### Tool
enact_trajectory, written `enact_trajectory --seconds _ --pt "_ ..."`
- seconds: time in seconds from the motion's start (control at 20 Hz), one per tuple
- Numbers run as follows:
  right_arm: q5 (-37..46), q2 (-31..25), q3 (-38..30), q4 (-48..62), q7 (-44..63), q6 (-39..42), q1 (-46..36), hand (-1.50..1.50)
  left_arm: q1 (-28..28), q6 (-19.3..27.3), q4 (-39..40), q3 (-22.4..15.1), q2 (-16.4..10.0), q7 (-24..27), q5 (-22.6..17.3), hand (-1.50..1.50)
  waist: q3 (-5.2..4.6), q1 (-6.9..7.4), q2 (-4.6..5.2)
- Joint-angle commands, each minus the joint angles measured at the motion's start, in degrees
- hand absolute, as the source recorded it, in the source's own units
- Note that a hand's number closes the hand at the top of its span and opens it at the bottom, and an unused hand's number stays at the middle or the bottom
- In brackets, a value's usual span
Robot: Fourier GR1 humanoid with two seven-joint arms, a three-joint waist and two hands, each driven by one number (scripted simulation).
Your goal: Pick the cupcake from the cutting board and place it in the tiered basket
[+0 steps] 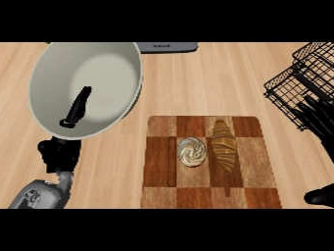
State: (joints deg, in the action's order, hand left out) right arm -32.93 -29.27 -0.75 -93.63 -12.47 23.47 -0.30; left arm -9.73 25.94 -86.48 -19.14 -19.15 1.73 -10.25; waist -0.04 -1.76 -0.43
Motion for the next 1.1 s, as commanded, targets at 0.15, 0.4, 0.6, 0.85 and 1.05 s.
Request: enact_trajectory --seconds 0.15,0.4,0.6,0.85,1.05 --pt "19.8 -16.5 -0.7 -13.0 5.8 -1.3 -1.1 -1.50 0.6 0.5 -0.9 -0.2 0.3 -0.4 0.6 0.00 -0.27 0.12 -0.43" --pt "28.9 -20.3 5.7 -24.8 22.1 -5.2 -6.8 -1.50 -1.2 0.6 -1.7 -2.0 1.0 -2.8 2.0 0.00 -0.26 1.64 -0.13" --pt "29.5 -20.1 11.0 -33.6 38.3 -5.2 -8.5 -1.50 1.4 -0.6 -2.0 -2.5 1.0 -1.0 2.3 0.00 -0.17 1.87 0.06" --pt "33.5 -12.3 23.5 -38.6 57.4 -7.5 -17.8 -1.50 -1.4 -0.5 -2.3 -0.8 1.4 -4.2 2.9 0.00 -0.10 2.66 0.30" --pt "33.3 -6.3 27.2 -35.6 66.5 -4.0 -27.9 -1.50 -2.7 -1.8 -0.8 0.9 2.7 -3.6 3.4 0.00 -0.05 2.40 0.37"
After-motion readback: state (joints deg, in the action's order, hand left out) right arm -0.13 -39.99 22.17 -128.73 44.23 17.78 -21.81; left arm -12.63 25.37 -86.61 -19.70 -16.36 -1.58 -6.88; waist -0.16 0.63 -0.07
